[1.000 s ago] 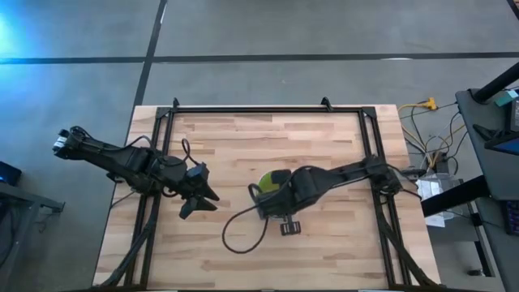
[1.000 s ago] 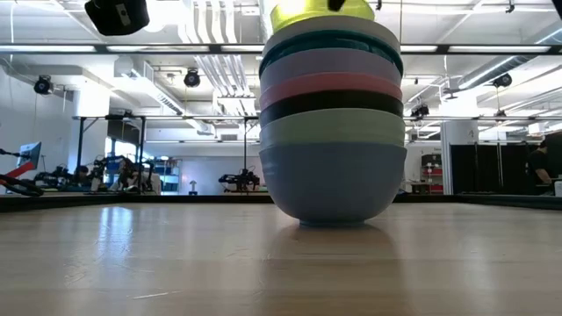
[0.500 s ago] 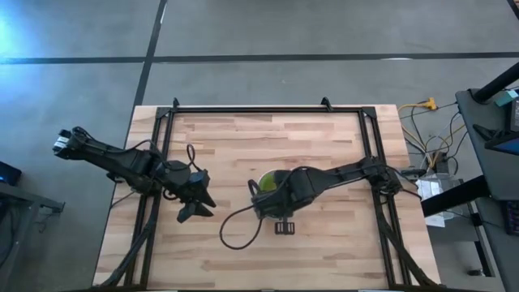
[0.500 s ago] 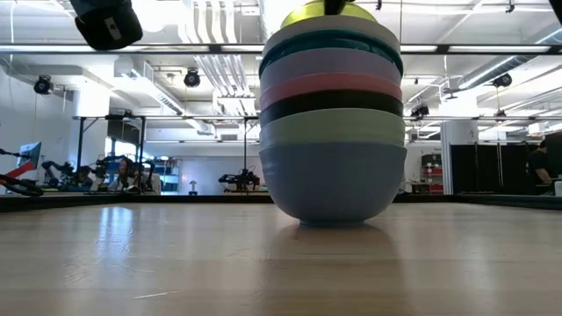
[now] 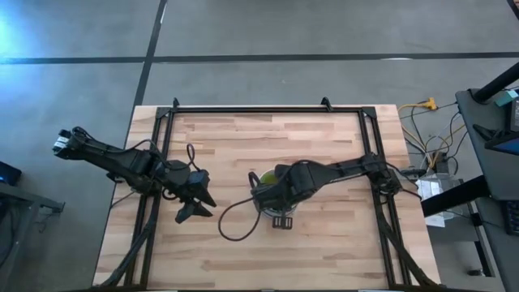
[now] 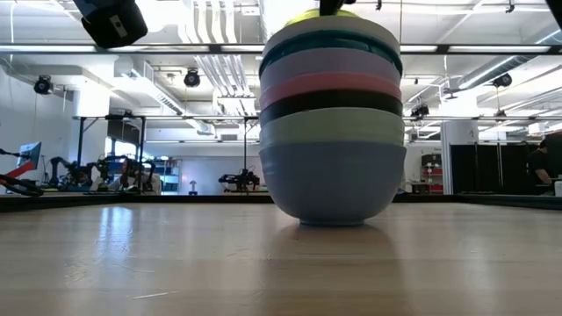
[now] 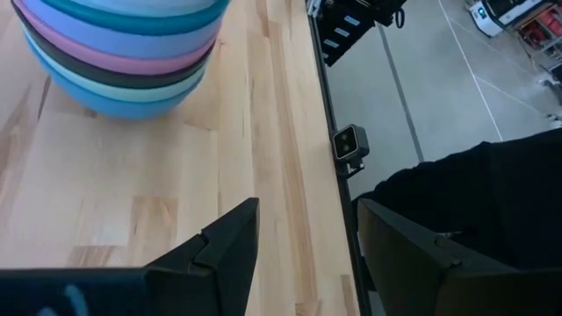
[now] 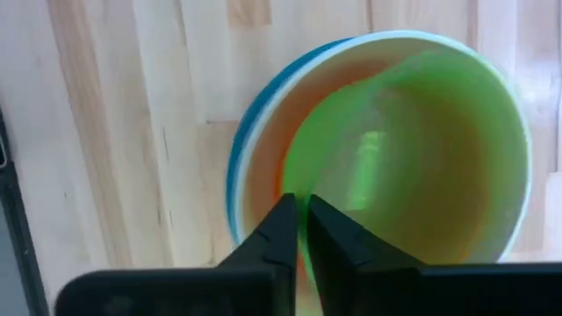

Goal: Nest bowls inside each other
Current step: Stack the green bowl on top of the red bowl, then return to Home Position

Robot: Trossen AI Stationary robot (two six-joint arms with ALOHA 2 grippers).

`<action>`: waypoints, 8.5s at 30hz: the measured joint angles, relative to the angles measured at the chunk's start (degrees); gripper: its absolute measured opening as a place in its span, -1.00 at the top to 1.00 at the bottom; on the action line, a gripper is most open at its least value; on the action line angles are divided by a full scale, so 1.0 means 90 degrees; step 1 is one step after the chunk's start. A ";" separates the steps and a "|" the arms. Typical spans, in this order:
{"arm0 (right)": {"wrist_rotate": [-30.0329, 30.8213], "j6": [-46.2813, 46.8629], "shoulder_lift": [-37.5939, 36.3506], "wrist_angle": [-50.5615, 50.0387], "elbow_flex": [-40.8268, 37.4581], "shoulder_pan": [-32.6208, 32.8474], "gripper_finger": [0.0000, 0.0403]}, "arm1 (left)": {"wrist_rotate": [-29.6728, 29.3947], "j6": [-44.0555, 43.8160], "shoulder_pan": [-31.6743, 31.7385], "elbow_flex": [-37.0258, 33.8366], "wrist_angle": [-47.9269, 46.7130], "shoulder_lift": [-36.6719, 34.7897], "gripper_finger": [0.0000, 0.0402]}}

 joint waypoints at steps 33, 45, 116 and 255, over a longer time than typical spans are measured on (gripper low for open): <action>-0.0312 0.0606 -0.0246 0.0025 -0.0129 0.0146 0.43 | 0.0066 -0.0023 0.0000 0.0002 0.0026 -0.0002 0.11; 0.3379 0.3074 -0.2094 0.1639 -0.1929 0.1313 0.56 | -0.0553 0.0753 0.0186 0.0002 0.2773 0.0429 0.11; 0.0489 0.1140 -0.6112 1.6590 -1.0501 0.0509 0.87 | -0.1758 0.1003 0.0700 -0.0007 0.4881 0.0886 0.72; -0.0563 0.2968 -1.3376 1.0000 -1.4795 -0.2759 0.96 | -0.2242 0.0119 0.1469 -0.5428 0.3497 -0.4362 0.72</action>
